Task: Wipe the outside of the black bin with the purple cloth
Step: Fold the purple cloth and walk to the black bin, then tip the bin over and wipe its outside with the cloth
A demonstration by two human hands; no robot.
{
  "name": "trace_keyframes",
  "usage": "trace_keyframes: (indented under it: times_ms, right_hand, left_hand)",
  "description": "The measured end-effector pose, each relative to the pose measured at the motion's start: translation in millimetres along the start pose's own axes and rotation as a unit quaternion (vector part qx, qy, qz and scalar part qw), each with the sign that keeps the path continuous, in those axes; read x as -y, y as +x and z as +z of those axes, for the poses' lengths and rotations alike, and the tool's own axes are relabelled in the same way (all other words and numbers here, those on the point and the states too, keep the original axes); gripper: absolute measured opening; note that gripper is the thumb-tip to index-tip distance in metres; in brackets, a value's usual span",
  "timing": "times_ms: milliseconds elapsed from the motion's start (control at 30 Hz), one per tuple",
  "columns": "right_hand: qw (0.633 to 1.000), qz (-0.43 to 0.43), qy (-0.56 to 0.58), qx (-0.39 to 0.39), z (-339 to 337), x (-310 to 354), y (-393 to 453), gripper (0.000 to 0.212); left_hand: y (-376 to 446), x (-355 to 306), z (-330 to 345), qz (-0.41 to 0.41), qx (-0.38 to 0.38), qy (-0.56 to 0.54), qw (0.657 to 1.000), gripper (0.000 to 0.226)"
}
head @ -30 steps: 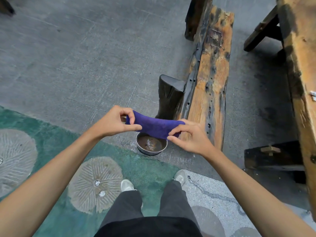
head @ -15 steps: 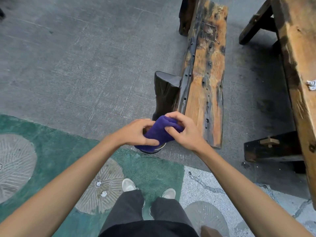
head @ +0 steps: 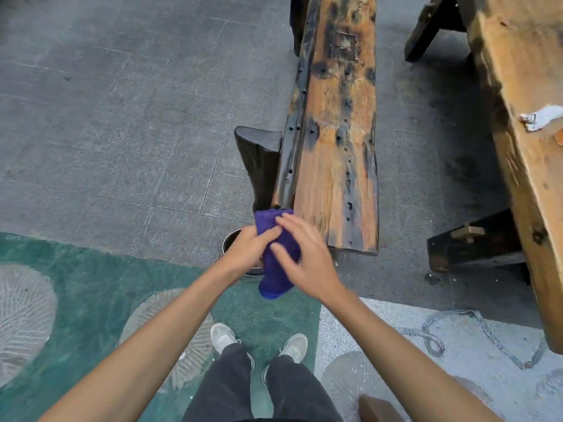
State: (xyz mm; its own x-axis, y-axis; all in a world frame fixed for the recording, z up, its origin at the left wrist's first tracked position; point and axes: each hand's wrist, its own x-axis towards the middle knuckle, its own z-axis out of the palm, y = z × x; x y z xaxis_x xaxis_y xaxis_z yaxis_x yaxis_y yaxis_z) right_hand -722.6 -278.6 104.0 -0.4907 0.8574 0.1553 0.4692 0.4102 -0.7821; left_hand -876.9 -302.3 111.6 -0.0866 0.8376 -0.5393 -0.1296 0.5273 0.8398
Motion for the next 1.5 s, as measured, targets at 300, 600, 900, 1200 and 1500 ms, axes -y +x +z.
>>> trace_keyframes:
  times_ms: [300, 600, 900, 1200, 1500]
  right_hand:
    - [0.995, 0.059, 0.043, 0.063, 16, -35, -27, 0.066]
    - [0.910, 0.306, 0.280, 0.011, 98, -89, -38, 0.044]
    - [0.812, 0.435, 0.383, -0.075, 245, -226, -34, 0.025]
    - [0.870, 0.360, 0.321, -0.105, 320, -393, -16, 0.021]
    - [0.991, 0.108, 0.051, -0.063, 341, -480, 22, 0.030]
  left_hand:
    - [-4, 24, 21, -0.095, 0.238, -0.263, 0.930, 0.091]
    - [41, 105, -30, -0.205, 0.213, -0.215, 0.931, 0.082]
    - [149, 269, -94, 0.036, 0.075, 0.285, 0.955, 0.029]
    - [293, 408, -107, 0.207, 0.127, 0.598, 0.764, 0.054]
    - [373, 486, -79, 0.331, 0.084, 0.702, 0.625, 0.053]
